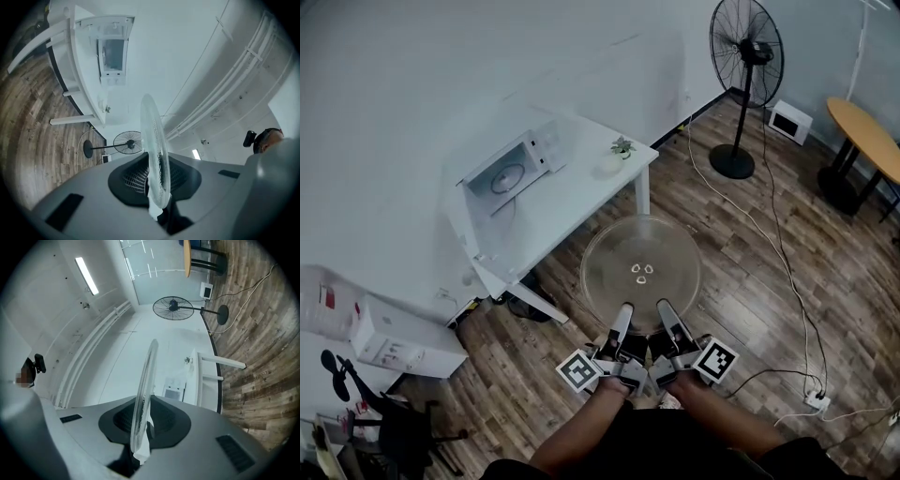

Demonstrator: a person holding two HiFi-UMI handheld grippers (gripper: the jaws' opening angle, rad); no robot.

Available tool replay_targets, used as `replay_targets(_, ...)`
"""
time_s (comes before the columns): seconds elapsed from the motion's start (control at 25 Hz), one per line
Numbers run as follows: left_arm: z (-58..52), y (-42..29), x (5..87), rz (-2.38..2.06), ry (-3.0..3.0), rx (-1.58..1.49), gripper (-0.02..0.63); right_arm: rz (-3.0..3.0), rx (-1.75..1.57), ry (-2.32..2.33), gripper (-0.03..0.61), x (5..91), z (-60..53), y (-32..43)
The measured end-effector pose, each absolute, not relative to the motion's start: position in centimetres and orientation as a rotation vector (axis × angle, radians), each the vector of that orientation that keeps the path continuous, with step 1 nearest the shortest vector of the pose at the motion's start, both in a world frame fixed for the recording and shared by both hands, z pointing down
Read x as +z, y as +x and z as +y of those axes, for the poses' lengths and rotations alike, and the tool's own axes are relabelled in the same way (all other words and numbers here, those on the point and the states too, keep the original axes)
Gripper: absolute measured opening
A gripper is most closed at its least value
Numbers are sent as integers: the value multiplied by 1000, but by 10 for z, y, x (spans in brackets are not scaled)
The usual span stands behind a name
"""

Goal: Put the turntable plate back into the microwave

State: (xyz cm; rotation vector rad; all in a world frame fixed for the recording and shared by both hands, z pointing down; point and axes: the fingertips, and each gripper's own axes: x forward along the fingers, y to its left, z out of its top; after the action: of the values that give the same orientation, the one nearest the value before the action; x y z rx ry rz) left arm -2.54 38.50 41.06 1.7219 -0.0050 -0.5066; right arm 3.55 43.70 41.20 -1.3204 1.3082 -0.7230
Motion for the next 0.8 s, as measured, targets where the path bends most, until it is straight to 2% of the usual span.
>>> replay_targets(0.32,361,-16,415,-57,1724,-537,66,1324,-775,-1279,63,419,409,46)
replay_targets(0.8,213,16,407,-117,1700,-582,54,1390,-818,-1254,58,408,257,81)
